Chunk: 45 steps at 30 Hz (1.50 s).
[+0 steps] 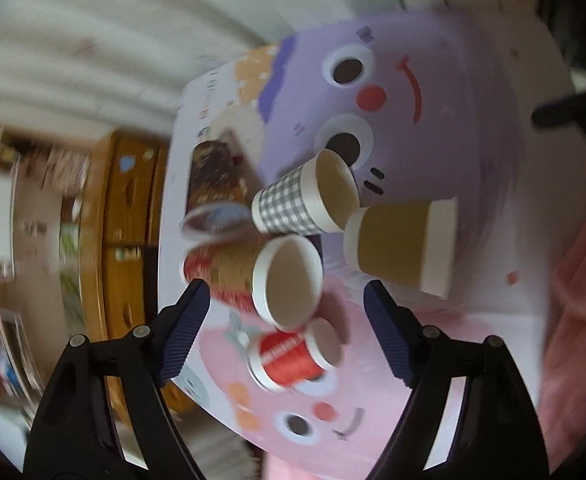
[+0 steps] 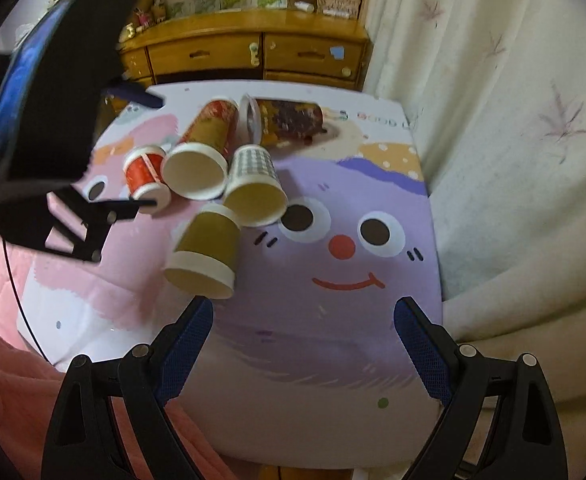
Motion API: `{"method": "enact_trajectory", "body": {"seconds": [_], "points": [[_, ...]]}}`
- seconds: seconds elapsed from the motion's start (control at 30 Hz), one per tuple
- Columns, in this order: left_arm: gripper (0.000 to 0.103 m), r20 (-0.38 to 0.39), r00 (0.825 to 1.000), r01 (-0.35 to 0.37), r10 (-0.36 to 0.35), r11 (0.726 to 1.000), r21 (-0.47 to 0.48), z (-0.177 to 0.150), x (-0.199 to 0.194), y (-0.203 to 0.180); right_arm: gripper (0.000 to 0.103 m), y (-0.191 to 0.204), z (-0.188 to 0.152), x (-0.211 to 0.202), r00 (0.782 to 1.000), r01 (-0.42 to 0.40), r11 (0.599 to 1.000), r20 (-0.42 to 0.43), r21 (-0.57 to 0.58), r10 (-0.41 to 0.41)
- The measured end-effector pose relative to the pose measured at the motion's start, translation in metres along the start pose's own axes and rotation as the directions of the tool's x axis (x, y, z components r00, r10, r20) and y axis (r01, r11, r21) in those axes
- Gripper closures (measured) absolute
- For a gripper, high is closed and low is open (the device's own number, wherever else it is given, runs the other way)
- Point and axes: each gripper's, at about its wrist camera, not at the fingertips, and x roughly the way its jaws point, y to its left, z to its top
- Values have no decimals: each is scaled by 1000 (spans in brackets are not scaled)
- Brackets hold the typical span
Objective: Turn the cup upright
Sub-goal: 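Reach the left gripper to the grey-checkered cup lying on its side, then close the left gripper on the grey-checkered cup and lift it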
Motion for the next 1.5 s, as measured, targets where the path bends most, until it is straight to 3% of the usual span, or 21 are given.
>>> {"method": "enact_trajectory", "body": {"seconds": [0.17,0.27,0.37,0.6,0.7,0.8,1.03,1.13,1.3,1.43,1.5], "points": [[33,-39,999,39,-32,979,202,25,45,-8,10,-16,-8,32,998,9,1000,-61,2,-9],[35,-81,997,29,-6,958,285,34,71,-13,10,-29,-15,49,995,20,1000,-97,14,-18],[35,-93,995,56,-25,937,344,46,94,-17,10,-40,-24,57,992,32,999,-122,28,-28],[36,-29,999,53,-45,915,400,81,119,-9,10,-64,-32,71,986,28,995,-164,92,-13],[36,-64,994,110,-92,912,396,96,138,-1,10,-71,-32,77,985,22,994,-171,106,-3],[36,-65,994,110,-91,907,407,106,151,4,10,-76,-32,78,985,31,993,-173,112,-11],[36,-110,979,201,-173,914,353,129,187,28,10,-91,-32,86,983,21,989,-181,147,6],[43,-135,972,229,-194,918,324,133,200,35,10,-93,-33,91,983,9,987,-184,161,21],[45,-125,973,220,-192,939,266,132,200,52,10,-91,-29,90,985,-6,984,-169,177,36],[45,-108,965,253,-240,957,138,126,180,67,10,-85,-26,89,985,-36,980,-157,195,68],[45,-98,954,286,-283,958,14,120,166,82,10,-81,-26,89,985,-42,976,-155,212,77]]}}
